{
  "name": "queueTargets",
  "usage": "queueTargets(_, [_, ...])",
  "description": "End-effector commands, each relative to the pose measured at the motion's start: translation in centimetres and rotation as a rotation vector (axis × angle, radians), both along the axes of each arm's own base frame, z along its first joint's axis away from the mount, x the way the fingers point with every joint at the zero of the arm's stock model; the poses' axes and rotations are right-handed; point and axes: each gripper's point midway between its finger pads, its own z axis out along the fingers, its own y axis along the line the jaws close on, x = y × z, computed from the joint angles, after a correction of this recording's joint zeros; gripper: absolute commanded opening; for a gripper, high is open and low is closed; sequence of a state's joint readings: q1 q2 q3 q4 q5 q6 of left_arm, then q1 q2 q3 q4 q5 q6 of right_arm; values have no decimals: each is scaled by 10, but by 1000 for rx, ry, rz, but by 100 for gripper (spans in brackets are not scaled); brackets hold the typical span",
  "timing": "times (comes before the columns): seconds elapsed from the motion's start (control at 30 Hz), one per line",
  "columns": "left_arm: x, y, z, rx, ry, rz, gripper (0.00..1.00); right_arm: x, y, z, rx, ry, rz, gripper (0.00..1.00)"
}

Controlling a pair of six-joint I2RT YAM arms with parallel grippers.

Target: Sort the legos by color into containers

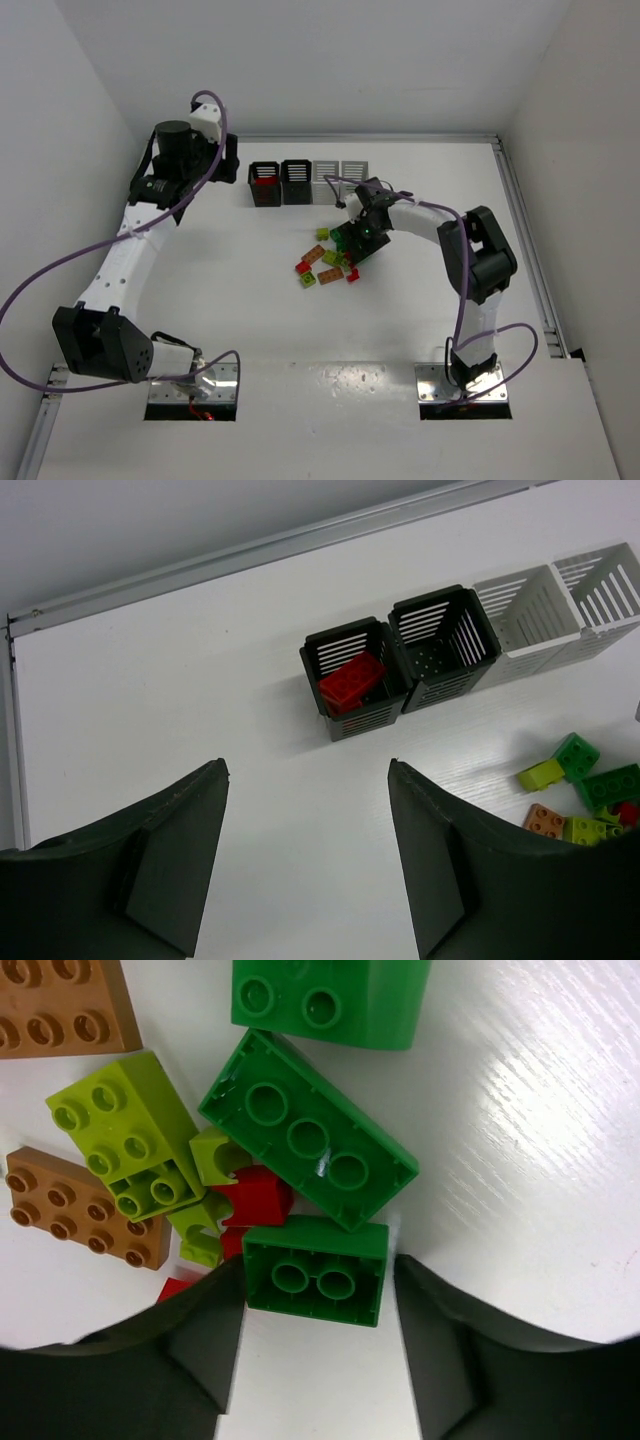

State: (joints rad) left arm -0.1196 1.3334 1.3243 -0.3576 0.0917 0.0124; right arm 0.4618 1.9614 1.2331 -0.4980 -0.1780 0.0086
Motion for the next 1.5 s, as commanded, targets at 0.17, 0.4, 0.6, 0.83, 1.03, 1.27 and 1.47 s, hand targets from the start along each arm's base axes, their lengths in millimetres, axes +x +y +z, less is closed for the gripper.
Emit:
queueTargets(0.17, [3,0,4,-25,-19,1,71,-4,7,19,35,-16,23,38])
queueTargets(0.4, [0,-4,7,-41,-25,-15,72,23,8,107,97,-179,21,30])
queueTargets(0.6, [6,-6,1,-51,-4,-20,72,82,15,171,124,-396,-44,19])
queueTargets(0.83, [7,-7,5,-62,-11,-16,72,157,12,193,109,-525,-161,19])
queueTargets(1.03, [6,-7,1,-61,-2,-16,72,208,7,199,121,-564,-213,19])
queueTargets(1.27, [6,-5,1,-58,-2,-7,72,220,7,169,108,-526,-214,21])
queueTargets(1.47, [8,-7,-3,-60,8,-16,72,224,5,168,114,-525,-218,38])
